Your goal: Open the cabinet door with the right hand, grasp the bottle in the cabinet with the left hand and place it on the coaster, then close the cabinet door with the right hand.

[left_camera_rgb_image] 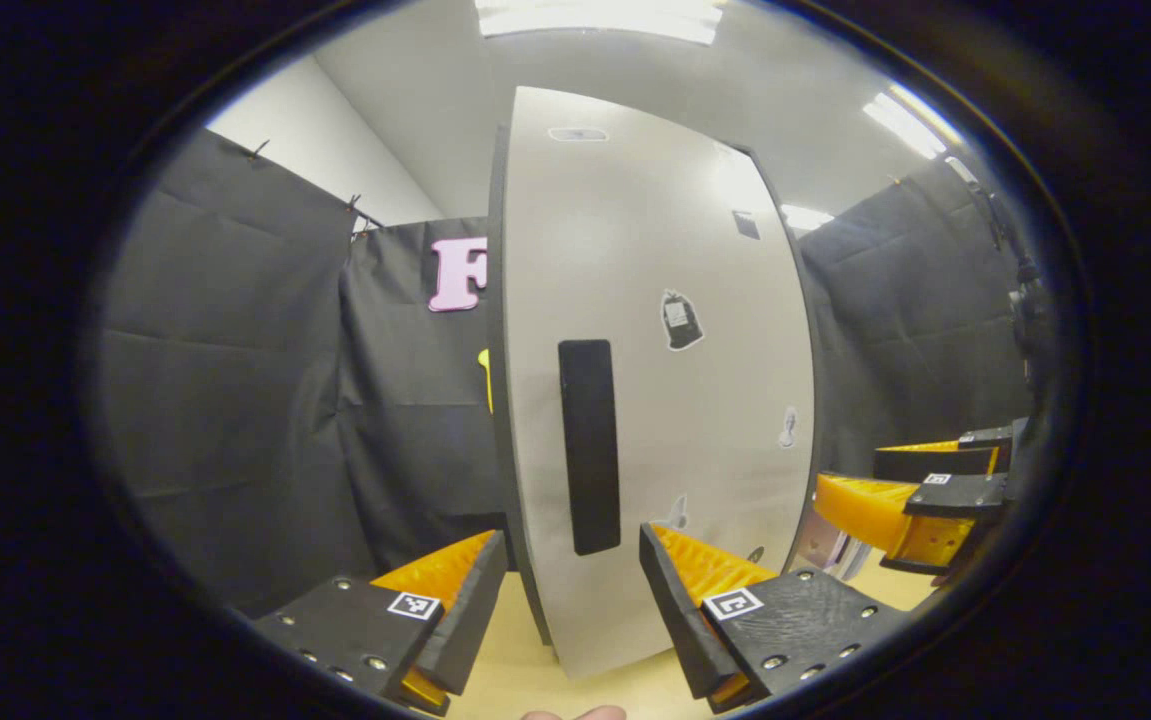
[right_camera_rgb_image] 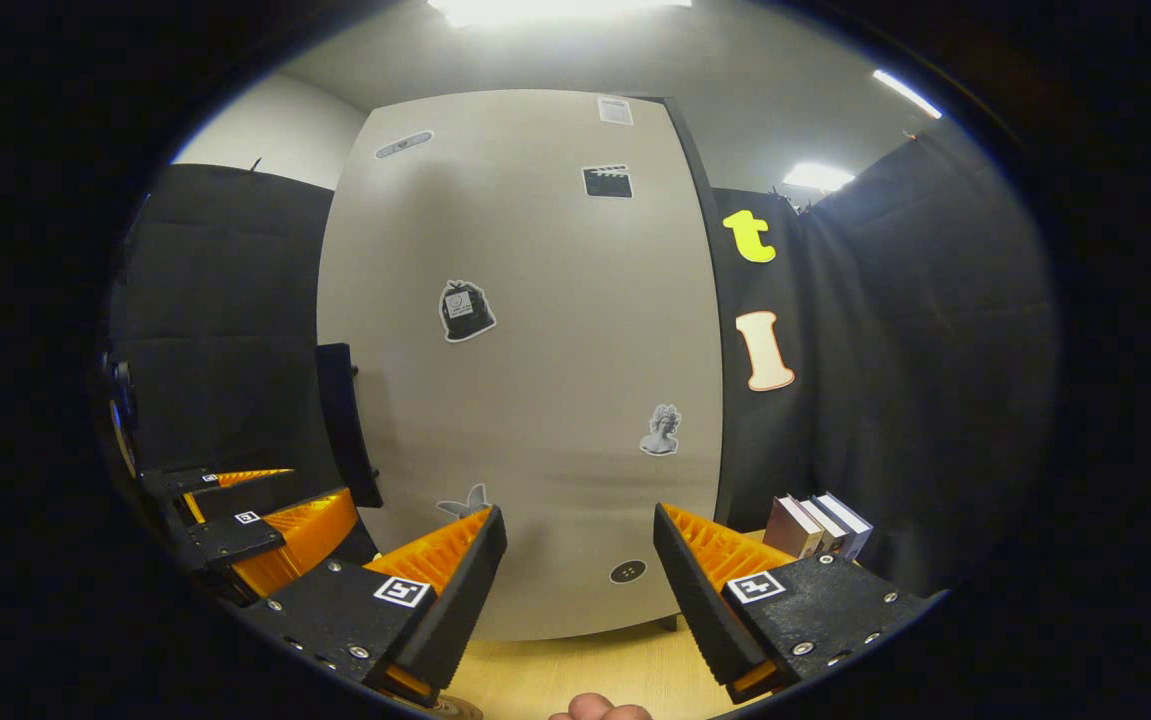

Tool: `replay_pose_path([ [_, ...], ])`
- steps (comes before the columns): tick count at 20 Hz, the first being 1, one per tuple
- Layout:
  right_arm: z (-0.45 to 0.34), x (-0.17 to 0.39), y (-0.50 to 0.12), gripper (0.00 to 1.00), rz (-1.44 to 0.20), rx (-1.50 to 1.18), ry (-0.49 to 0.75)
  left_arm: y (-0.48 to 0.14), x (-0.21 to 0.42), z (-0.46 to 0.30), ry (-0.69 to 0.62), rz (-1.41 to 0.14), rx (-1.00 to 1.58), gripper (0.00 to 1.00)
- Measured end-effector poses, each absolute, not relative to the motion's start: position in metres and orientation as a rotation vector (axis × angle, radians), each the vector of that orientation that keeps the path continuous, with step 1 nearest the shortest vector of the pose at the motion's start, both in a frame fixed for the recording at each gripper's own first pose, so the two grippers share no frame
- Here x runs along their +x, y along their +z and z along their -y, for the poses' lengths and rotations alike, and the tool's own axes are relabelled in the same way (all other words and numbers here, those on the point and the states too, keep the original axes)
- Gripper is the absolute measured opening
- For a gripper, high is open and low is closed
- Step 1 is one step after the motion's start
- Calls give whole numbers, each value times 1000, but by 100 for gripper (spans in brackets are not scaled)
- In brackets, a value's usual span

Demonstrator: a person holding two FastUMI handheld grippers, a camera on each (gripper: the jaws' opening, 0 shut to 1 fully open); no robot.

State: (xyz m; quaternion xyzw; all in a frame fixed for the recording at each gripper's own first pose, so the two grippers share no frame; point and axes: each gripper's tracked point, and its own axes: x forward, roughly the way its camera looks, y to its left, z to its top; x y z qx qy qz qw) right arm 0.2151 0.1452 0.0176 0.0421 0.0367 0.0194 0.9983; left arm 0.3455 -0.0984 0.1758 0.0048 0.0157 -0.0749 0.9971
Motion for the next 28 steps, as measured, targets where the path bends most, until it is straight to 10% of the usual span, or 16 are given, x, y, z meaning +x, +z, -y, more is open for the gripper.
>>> replay_pose_path([
  [28, -120, 221, 15, 92, -56, 98, -10, 177, 351, 98, -136, -36, 9, 78],
])
